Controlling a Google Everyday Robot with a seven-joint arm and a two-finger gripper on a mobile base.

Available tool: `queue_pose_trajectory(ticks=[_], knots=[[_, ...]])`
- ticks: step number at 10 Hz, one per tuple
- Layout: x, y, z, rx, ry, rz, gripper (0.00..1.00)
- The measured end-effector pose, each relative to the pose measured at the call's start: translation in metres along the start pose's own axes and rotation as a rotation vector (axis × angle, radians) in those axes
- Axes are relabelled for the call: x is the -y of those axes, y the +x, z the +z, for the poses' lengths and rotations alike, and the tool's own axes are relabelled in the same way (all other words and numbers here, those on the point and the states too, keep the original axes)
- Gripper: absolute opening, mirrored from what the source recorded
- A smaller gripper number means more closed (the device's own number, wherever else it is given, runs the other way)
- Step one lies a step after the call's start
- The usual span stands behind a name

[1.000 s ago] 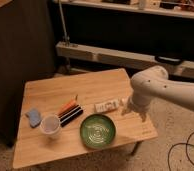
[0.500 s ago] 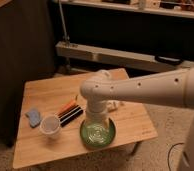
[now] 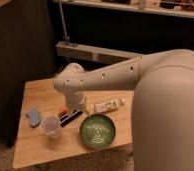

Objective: Move the arm in a circular motion

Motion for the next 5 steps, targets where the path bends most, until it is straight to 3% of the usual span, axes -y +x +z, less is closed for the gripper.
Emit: queue_pose_trajectory(ticks=[2,3,5], knots=[[0.021,-0.036,-0.006,0.028,0.044,0.015,0.65],[0.044,-0.058,-0.011,0.046,0.072,0.037,0.65],[0.083,-0.077,-0.018,0.067,0.096,0.083,0.65]])
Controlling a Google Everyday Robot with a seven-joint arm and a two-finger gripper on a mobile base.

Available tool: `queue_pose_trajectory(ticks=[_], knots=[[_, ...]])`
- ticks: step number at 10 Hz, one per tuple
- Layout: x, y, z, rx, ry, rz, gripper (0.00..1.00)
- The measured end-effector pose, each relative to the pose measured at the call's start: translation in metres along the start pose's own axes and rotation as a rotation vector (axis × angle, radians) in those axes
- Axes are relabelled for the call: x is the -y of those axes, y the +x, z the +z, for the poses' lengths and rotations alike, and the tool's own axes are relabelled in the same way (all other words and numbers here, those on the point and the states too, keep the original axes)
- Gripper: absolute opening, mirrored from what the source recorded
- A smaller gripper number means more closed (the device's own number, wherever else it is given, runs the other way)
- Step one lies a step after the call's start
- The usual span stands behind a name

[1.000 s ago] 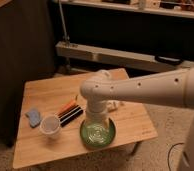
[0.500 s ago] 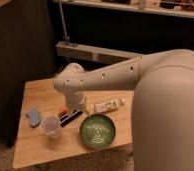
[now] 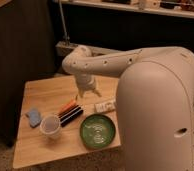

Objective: Move the arm in a circular motion

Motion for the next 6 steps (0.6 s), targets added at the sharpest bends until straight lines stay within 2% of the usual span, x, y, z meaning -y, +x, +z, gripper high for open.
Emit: queue_pose_trajectory(ticks=[2,4,6], knots=[[0.055,-0.004,0.000,0.016,0.013,0.066,0.65],[0.099,0.007,-0.001,0.027,0.018,0.123,0.65],[0.146,0.028,-0.001,0.042,-0.009,0.195,0.65]])
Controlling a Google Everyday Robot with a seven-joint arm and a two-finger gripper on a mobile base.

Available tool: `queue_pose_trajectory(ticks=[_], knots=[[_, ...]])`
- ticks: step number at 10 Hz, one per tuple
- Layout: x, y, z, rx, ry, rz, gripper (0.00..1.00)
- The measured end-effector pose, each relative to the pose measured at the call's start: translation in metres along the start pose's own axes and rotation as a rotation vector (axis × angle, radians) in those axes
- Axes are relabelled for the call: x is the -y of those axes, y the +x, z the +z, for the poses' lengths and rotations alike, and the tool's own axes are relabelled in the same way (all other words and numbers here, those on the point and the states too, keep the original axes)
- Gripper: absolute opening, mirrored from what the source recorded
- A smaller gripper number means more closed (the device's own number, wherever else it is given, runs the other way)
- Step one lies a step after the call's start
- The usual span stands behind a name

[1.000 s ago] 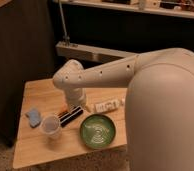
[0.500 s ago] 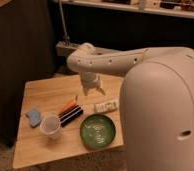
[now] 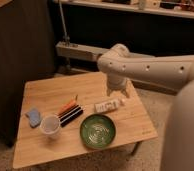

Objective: Move the arm in a circular motion

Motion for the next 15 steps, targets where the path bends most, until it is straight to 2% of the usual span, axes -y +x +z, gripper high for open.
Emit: queue_pose_trajectory(ticks=[1,2,3,6,7,9,11,12,14,15], knots=[[0.019,0.007,-0.001,0.008,-0.026,0.030,0.65],[0.050,0.029,0.001,0.007,-0.092,0.064,0.65],[0.068,0.046,0.005,-0.005,-0.117,0.065,0.65],[0.078,0.096,0.010,-0.049,-0.146,0.005,0.65],[0.071,0.114,0.008,-0.064,-0.162,-0.021,0.65],[0.039,0.146,0.001,-0.089,-0.205,-0.093,0.65],[-0.008,0.169,-0.010,-0.109,-0.246,-0.188,0.65],[-0.043,0.179,-0.018,-0.117,-0.270,-0.254,0.65],[-0.095,0.185,-0.030,-0.116,-0.290,-0.340,0.65],[-0.131,0.177,-0.038,-0.103,-0.300,-0.399,0.65]])
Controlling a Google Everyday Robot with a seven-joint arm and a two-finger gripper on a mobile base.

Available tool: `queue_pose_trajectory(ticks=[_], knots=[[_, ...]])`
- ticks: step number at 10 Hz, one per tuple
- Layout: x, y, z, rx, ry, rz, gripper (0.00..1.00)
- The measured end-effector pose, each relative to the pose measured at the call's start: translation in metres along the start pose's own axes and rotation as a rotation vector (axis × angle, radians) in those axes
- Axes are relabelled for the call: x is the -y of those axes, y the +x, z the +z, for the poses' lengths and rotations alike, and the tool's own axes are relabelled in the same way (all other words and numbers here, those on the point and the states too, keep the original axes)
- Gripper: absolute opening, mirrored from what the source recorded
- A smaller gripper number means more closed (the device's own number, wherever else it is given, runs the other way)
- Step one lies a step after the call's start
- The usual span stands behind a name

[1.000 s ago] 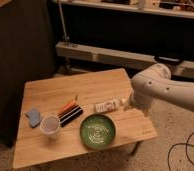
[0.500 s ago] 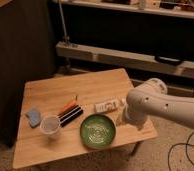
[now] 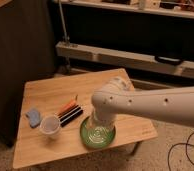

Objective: Move the arm in a circular motion

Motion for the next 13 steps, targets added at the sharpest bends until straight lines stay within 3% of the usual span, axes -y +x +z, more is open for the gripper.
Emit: queue_pose_trajectory(ticks=[3,6,9,10,13], knots=[[-0.034,-0.063,0.005,0.019,0.002,-0.093,0.65],[-0.012,-0.129,0.009,0.032,0.024,-0.110,0.65],[0.035,-0.178,0.003,0.057,0.051,-0.064,0.65],[0.064,-0.194,-0.004,0.076,0.063,-0.025,0.65],[0.151,-0.196,-0.025,0.111,0.086,0.096,0.65]])
